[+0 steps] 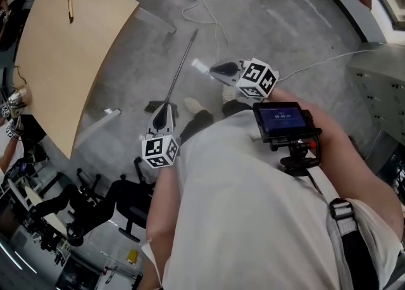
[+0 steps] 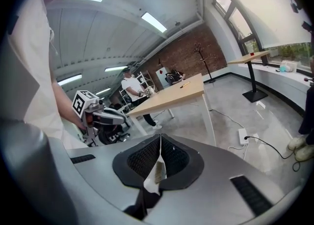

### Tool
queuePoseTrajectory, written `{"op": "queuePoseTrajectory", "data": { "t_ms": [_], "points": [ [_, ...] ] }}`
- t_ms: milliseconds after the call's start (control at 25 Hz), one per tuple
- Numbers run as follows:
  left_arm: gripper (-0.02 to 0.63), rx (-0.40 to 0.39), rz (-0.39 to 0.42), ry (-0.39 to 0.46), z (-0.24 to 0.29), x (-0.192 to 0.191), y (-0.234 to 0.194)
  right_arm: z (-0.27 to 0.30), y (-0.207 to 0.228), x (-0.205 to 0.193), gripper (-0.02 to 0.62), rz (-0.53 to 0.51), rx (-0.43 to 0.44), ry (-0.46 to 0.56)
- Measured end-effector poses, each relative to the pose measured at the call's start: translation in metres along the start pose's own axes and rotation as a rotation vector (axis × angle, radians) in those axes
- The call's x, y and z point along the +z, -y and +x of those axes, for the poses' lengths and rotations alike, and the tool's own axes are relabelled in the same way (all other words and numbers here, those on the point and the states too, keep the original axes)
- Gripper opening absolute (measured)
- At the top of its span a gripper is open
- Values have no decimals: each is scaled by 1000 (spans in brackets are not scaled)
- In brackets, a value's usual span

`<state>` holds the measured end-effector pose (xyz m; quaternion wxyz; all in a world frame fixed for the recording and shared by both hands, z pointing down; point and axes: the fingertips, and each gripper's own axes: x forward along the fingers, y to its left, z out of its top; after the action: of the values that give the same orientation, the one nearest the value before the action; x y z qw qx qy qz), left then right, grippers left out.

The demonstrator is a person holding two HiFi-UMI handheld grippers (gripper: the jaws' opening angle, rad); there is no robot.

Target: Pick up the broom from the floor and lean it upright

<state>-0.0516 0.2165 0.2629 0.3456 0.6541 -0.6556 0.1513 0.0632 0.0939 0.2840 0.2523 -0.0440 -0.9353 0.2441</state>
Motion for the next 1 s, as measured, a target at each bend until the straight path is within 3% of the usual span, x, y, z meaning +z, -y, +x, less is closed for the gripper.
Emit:
{"op": "queuePoseTrajectory", "data": {
  "t_ms": [200, 360, 600, 1000],
  "points": [
    [11, -79, 11, -46, 25, -3, 8, -9, 21, -10, 18, 52, -59, 3],
    [11, -172, 24, -107, 46, -23, 19, -15, 37, -48, 18, 114, -122, -34],
    [11, -267, 41, -211, 72, -58, -45, 24, 42, -91, 18, 246, -222, -108],
    [11, -351, 149, -339, 146, -114, -103, 59, 77, -133, 18, 266, -283, -144]
  ]
}}
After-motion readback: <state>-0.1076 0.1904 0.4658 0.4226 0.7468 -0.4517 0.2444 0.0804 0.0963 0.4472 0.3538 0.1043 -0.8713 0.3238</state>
